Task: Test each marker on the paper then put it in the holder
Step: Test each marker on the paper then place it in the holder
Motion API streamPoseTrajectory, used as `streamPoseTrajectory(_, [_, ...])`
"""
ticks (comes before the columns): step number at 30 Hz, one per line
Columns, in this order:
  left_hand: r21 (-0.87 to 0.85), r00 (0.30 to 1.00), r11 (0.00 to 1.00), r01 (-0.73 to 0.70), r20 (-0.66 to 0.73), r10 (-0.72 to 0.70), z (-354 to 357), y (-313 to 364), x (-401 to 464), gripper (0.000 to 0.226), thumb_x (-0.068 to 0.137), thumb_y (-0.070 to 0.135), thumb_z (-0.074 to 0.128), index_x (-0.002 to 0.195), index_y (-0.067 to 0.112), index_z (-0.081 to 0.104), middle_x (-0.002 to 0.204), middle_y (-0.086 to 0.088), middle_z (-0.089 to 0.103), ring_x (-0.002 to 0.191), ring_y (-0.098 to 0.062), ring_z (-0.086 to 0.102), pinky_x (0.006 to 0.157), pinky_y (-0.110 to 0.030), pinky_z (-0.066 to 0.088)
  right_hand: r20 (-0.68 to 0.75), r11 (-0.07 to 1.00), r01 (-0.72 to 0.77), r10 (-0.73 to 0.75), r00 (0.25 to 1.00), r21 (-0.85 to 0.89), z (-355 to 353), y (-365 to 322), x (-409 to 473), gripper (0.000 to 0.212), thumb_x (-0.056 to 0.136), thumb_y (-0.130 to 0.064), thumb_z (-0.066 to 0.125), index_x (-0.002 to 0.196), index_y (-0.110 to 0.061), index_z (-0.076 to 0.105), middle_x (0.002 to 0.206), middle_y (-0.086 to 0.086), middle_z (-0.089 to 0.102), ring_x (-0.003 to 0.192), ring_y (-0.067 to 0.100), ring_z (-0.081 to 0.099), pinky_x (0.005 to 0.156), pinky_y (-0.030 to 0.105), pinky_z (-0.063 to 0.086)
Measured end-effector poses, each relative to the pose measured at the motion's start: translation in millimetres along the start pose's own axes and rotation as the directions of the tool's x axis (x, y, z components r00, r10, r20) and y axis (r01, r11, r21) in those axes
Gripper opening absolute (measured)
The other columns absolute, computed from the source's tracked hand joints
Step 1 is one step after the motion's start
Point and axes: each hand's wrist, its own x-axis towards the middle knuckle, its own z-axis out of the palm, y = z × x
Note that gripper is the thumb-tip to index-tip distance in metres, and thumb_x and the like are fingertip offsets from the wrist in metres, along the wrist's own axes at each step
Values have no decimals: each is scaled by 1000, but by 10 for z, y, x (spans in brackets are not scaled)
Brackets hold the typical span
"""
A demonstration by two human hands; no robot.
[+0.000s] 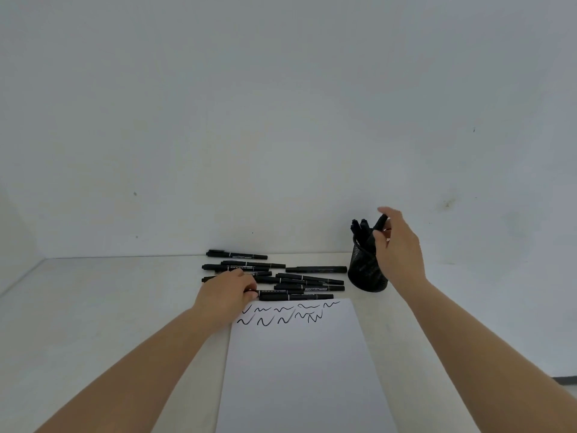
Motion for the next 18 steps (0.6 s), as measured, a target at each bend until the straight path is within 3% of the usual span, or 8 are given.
streamPoseTrajectory(3, [4,1000,1000,1,1,-1,21,-12,25,17,90,38,49,102,28,57,103,9,53,103,-13,49,74,-26,35,55,994,18,-12,998,-106,87,82,-56,32,91,-5,46,122,-12,49,120,8,56,101,28,54,82,30,36])
streamPoseTrajectory(9, [-7,999,1000,24,-40,-24,48,-41,39,13,90,33,51,99,26,56,94,12,47,100,-12,50,72,-26,34,101,976,40,-19,995,-212,84,117,-106,32,90,-4,49,121,-5,52,118,13,56,106,31,50,84,31,35])
streamPoseTrajectory(13, [-35,989,996,78,-120,-82,-12,-106,2,12,91,32,49,99,24,54,105,9,58,94,-14,53,68,-27,33,-47,942,185,-206,977,-281,26,-27,-192,37,80,1,59,117,-3,55,111,18,56,100,37,47,87,39,39])
streamPoseTrajectory(16, [-60,974,989,135,-174,-144,-148,-108,-62,15,93,34,47,102,24,53,105,9,61,94,-17,56,70,-28,35,-116,950,254,-277,954,-181,27,-175,-390,24,79,3,58,101,-6,62,94,9,62,89,28,52,80,30,39])
streamPoseTrajectory(18, [-195,973,974,117,-173,-152,-231,-20,-139,12,92,34,50,99,25,54,97,12,61,93,-16,57,73,-29,39,29,993,115,-116,993,33,74,-313,-575,14,85,-5,56,87,-17,63,73,-3,60,70,14,52,67,26,39])
